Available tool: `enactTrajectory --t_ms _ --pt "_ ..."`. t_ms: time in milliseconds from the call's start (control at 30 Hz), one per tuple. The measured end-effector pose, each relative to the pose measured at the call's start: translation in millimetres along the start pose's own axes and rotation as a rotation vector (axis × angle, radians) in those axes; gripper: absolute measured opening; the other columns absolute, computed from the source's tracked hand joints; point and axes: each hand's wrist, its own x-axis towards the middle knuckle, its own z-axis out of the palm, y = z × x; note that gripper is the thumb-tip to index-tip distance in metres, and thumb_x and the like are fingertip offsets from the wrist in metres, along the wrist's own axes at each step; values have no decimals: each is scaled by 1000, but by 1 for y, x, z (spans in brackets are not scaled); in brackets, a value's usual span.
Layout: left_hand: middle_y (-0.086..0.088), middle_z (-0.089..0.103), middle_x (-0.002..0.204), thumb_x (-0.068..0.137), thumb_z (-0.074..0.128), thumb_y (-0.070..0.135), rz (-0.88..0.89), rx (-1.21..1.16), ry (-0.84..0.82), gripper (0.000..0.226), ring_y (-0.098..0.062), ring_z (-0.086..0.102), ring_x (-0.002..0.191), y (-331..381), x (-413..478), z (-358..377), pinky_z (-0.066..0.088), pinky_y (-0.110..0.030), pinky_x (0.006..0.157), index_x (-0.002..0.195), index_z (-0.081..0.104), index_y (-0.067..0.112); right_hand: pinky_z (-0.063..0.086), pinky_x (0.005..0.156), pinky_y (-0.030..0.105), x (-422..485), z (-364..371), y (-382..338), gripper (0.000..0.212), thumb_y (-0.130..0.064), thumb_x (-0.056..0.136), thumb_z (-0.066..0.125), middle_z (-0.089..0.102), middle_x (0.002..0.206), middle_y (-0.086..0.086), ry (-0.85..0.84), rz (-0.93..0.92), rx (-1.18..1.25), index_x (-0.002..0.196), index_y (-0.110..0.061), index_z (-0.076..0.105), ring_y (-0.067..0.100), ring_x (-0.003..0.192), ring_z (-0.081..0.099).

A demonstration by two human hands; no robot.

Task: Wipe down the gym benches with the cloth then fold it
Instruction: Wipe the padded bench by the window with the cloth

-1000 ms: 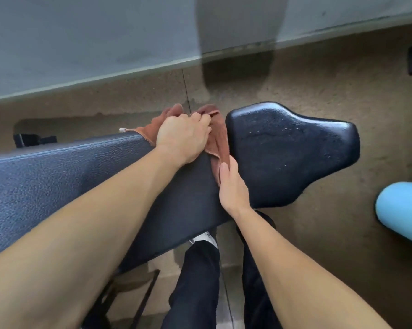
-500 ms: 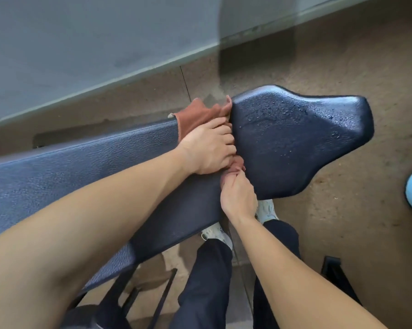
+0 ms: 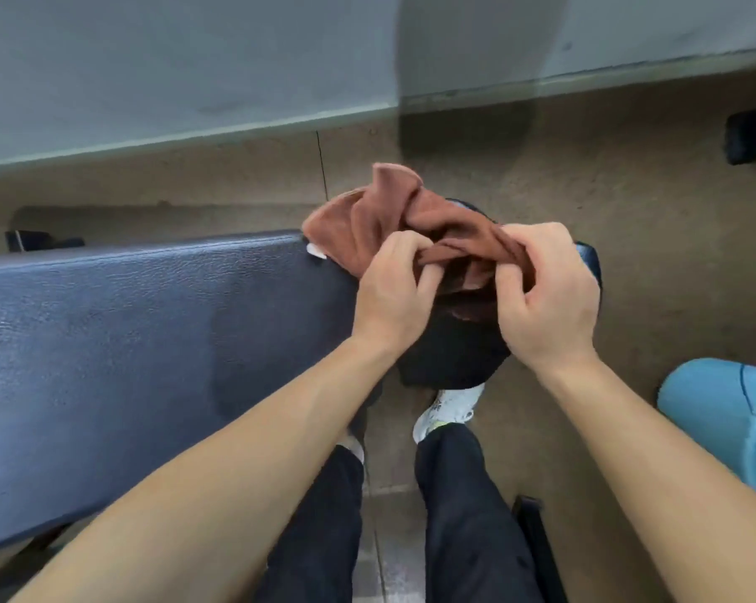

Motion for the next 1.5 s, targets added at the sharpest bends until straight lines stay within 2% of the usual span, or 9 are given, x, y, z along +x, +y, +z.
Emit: enactTrajectory --t_ms 233,433,600,700,800,933,1100,1300,1500 --pt "-14 21 157 89 46 29 -13 366 6 69 -35 26 144 -29 -1 121 26 -49 118 149 22 5 20 119 57 12 41 108 62 -45 100 36 15 166 13 -619 -431 -631 158 -28 24 36 152 17" --pt "-5 37 157 97 26 47 -34 427 -55 59 -26 30 145 -55 92 88 25 -49 117 147 41 20 45 98 54 94 76 88 62 -58 101 19 21 164 0 -793 -81 -334 157 -40 -2 32 134 47" --pt "-19 8 165 99 37 39 -6 466 -84 62 -39 9 151 -26 -16 112 16 -51 122 153 30 9 28 114 52 23 24 98 64 -56 101 28 22 164 16 -720 -391 -606 157 -25 26 40 145 29" --pt "-21 37 151 95 48 33 -116 314 -85 42 -38 37 138 -22 -74 115 33 -51 115 131 57 13 19 120 56 -26 8 109 61 -52 98 36 23 164 16 -788 -504 -612 149 -19 45 40 151 17" --pt "-14 54 114 97 43 31 -229 213 9 27 -31 49 104 -21 -66 103 45 -49 92 94 65 16 31 110 57 -26 26 101 36 -40 97 47 40 156 15 -710 -497 -543 114 -15 67 39 143 36" --pt "-17 54 129 96 44 30 -252 283 225 31 -36 47 122 -32 9 100 34 -52 107 110 62 9 28 113 60 28 75 85 32 -25 97 46 35 158 17 -545 -523 -509 122 -8 57 37 146 33" --pt "-13 -1 167 103 19 41 -210 507 -25 66 -28 -4 154 -37 4 117 0 -48 124 159 6 9 12 123 52 25 60 101 62 -38 104 25 2 168 7 -599 -512 -613 161 -19 9 27 155 4" --pt "-12 -2 167 101 28 40 -164 523 -114 70 -27 -4 154 3 -97 168 12 -49 124 158 6 6 14 124 50 -54 3 151 68 -37 102 39 8 168 9 -639 -680 -684 159 -10 16 27 155 7" --pt "-7 0 167 101 13 42 -268 474 27 66 -25 -2 154 5 -11 157 3 -47 124 159 6 11 12 123 50 32 22 136 65 -43 102 26 11 167 8 -612 -605 -682 159 -11 19 28 155 7"
